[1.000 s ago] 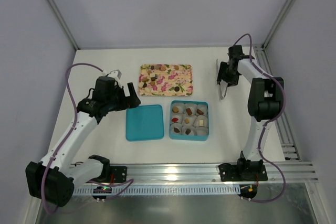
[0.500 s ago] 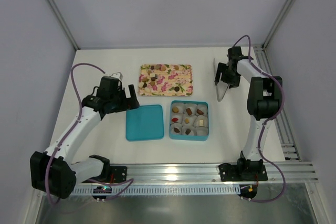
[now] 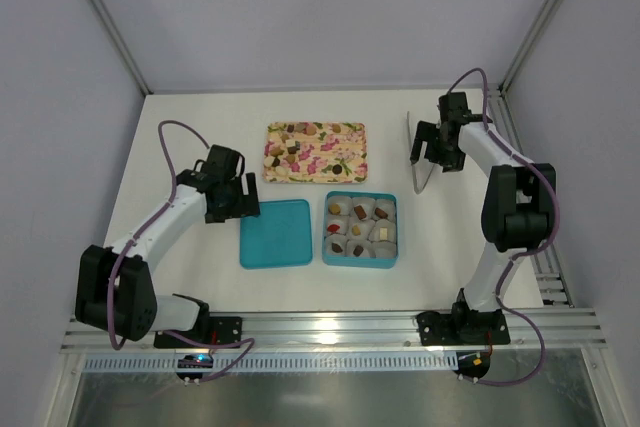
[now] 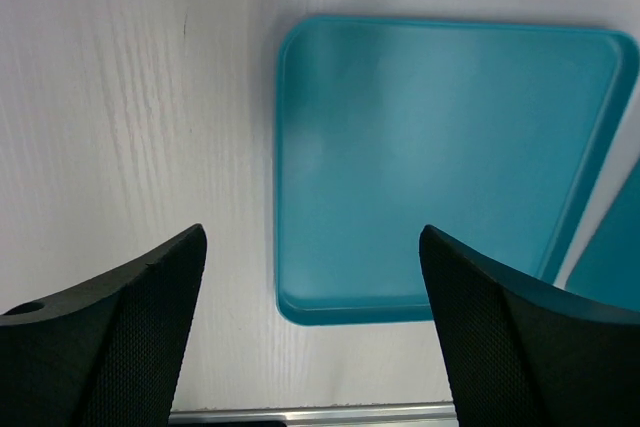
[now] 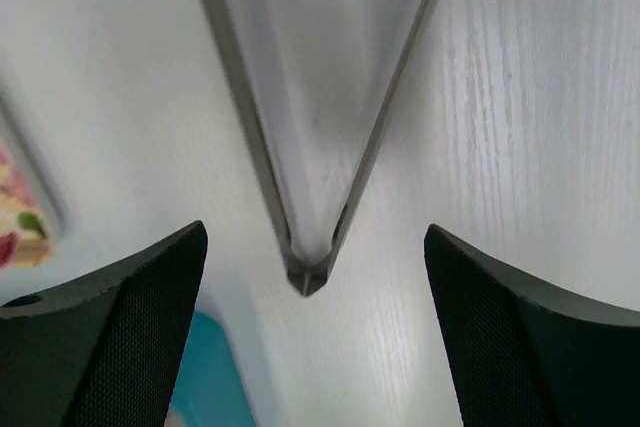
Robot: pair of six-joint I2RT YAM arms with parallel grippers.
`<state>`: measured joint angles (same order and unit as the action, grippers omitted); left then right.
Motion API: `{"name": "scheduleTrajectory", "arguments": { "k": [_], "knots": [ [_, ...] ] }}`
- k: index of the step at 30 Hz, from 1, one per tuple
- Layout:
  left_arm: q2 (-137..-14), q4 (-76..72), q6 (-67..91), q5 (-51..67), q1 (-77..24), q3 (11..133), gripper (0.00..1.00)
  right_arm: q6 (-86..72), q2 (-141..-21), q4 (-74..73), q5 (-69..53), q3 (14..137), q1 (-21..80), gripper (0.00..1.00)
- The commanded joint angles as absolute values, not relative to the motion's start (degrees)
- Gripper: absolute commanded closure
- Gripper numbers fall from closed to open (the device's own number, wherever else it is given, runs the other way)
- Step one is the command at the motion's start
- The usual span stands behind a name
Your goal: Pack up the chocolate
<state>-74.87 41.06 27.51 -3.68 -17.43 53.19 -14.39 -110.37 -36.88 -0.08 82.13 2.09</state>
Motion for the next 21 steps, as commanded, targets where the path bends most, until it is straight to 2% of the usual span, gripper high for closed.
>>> {"name": "scheduleTrajectory", "arguments": {
  "k": [1,5,8,14,21],
  "knots": [
    [-79.52,43.41,26.11,-5.27,-17.23,55.37,0.16,-14.94,-98.63,-33.14,-1.14,79.73,6.39,0.11],
    [-84.37,43.86,26.02,-5.97,-17.23,56.34,0.36,-14.94,-91.42,-31.30,-1.49,74.81,13.07,0.12],
    [-87.18,43.86,25.93,-6.06,-16.35,56.69,0.46,-16.95,-87.02,-28.49,-4.91,71.73,17.29,0.16],
    [-91.14,42.28,25.40,-2.73,-14.50,57.13,0.53,-20.29,-86.83,-25.14,-8.17,71.89,30.73,0.18],
    [-94.83,41.05,24.70,-0.36,-12.84,57.57,0.63,-22.59,-92.81,-21.62,-11.51,73.91,39.27,0.19]
  ]
}}
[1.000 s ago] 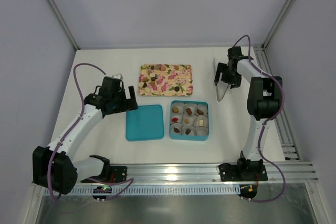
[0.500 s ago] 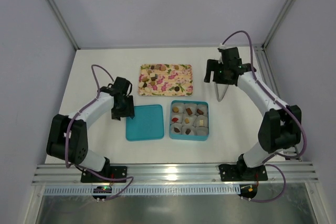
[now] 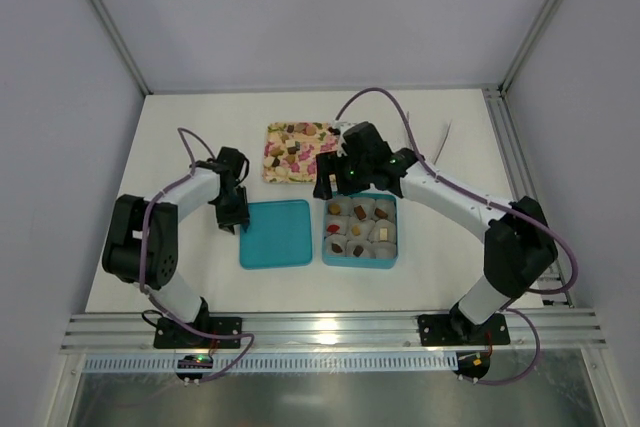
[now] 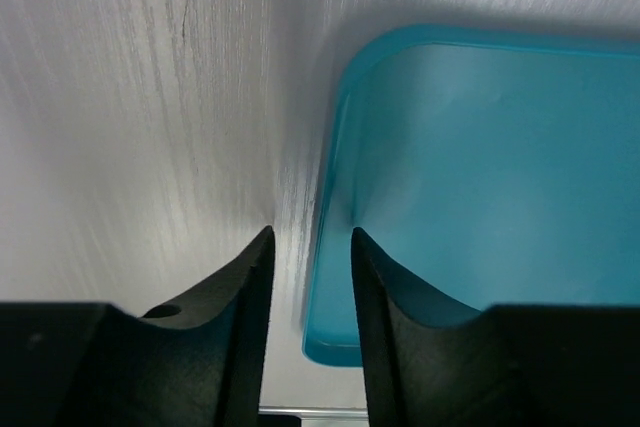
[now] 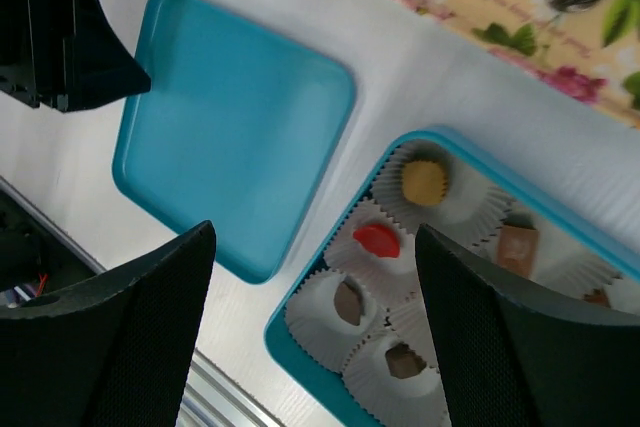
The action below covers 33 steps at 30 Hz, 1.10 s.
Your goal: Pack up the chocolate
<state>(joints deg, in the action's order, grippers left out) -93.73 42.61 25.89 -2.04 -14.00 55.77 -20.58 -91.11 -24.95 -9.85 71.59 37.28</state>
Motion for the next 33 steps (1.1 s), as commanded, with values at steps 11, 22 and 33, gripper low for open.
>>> {"name": "scheduleTrajectory", "arguments": {
  "k": [11,22,33],
  "knots": [
    [-95.89,40.69,23.29,5.10,-10.72,57.13,1.00,-22.85,-101.68,-20.74,-15.03,78.22,42.98,0.20],
    [-89.57,44.38,22.76,6.15,-9.41,57.57,1.00,-21.18,-110.73,-26.44,-14.59,86.92,43.15,0.20],
    [-83.85,45.79,23.29,9.40,-7.38,56.16,1.00,-22.76,-113.38,-27.33,-14.85,88.07,43.15,0.22]
  ]
}}
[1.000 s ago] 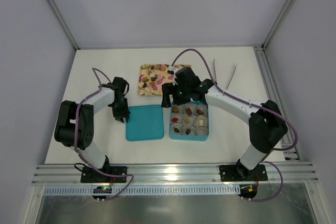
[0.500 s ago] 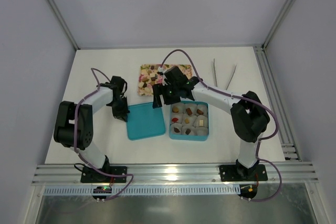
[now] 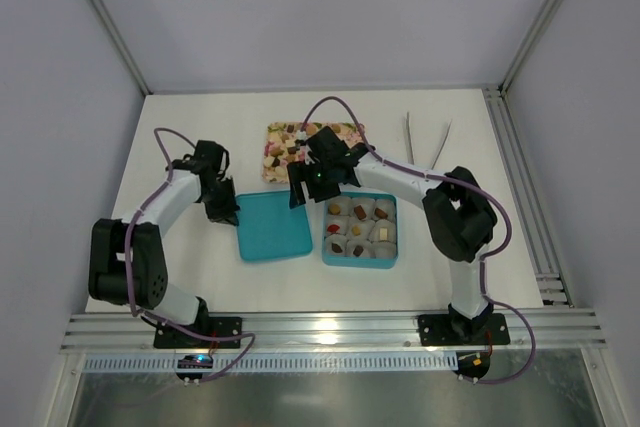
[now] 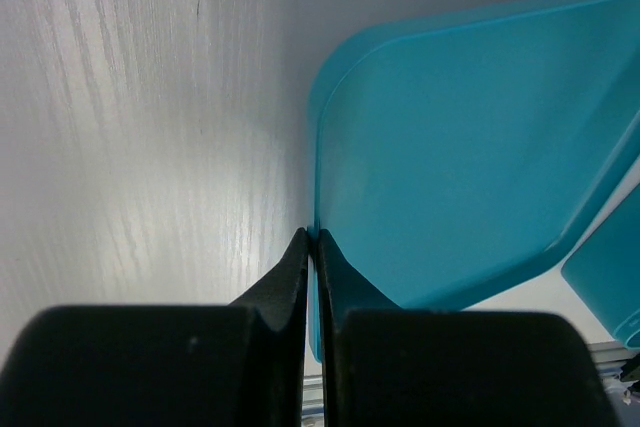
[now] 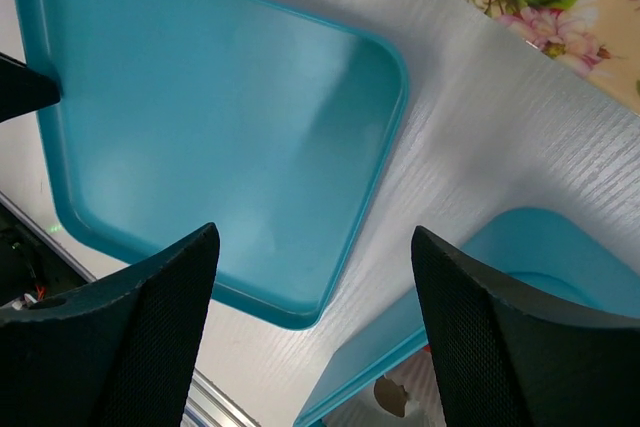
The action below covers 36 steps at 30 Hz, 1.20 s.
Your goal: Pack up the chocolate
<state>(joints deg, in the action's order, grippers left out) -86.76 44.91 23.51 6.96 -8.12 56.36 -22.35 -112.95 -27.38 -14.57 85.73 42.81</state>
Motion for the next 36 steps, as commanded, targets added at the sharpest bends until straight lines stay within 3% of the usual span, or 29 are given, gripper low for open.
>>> {"name": "scheduleTrajectory", "arguments": {
  "k": [1,36],
  "knots": [
    [-83.50,45.88,23.29,9.75,-7.30,56.08,1.00,-23.29,-113.73,-27.16,-15.03,88.15,43.15,0.22],
    [-76.64,50.27,23.20,15.73,-2.37,58.44,1.00,-30.41,-118.30,-14.15,-32.43,85.96,39.55,0.22]
  ]
}}
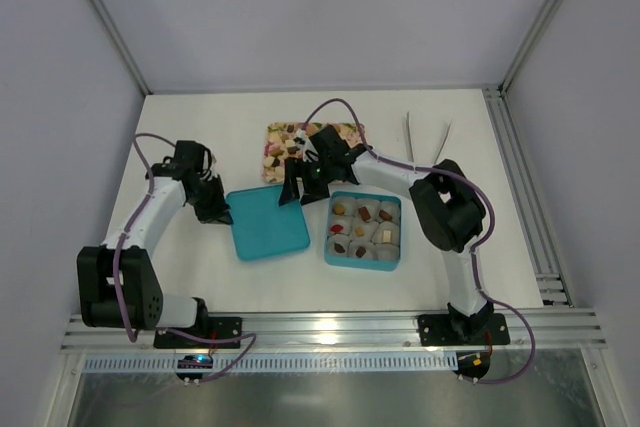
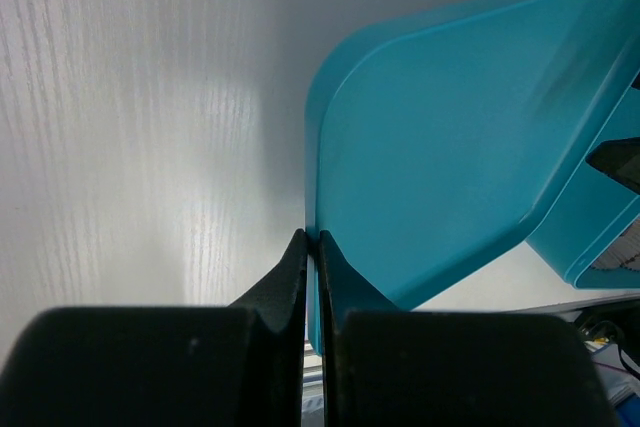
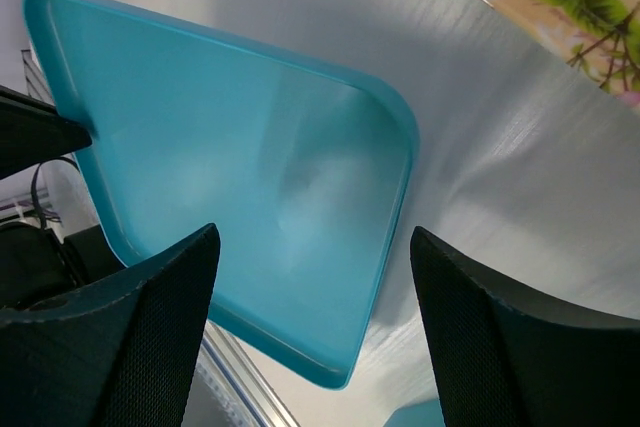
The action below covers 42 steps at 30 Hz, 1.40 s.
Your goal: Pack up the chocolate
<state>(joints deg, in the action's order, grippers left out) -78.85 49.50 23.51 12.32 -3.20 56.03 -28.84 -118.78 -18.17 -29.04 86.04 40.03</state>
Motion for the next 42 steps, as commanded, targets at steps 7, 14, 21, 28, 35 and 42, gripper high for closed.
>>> {"name": "scheduleTrajectory", "arguments": {
  "k": [7,14,21,28,35,42],
  "knots": [
    [-75.85,50.45,23.64,17.40,-1.41,59.41,1.00,-32.95,-118.39,-10.47,-36.64,85.26,38.76,0.22],
    [-75.23,49.40,24.52,19.69,-0.70,59.41,1.00,-37.61,-116.90,-4.15,-42.09,82.62,38.32,0.29],
    [-74.45,48.43,24.96,20.65,-0.62,59.15,1.00,-45.87,-113.91,6.59,-47.55,77.61,36.83,0.50],
    [-72.86,47.73,24.08,19.87,-0.70,58.89,0.99,-50.00,-110.83,11.24,-49.22,74.62,35.77,0.79],
    [-70.32,46.41,24.26,18.63,-0.70,59.15,0.80,-54.40,-108.46,13.62,-51.15,73.30,34.54,0.96],
    [-66.28,44.30,25.22,16.96,-0.70,60.73,0.50,-59.50,-106.61,13.64,-52.30,71.63,31.38,0.96]
  ]
}}
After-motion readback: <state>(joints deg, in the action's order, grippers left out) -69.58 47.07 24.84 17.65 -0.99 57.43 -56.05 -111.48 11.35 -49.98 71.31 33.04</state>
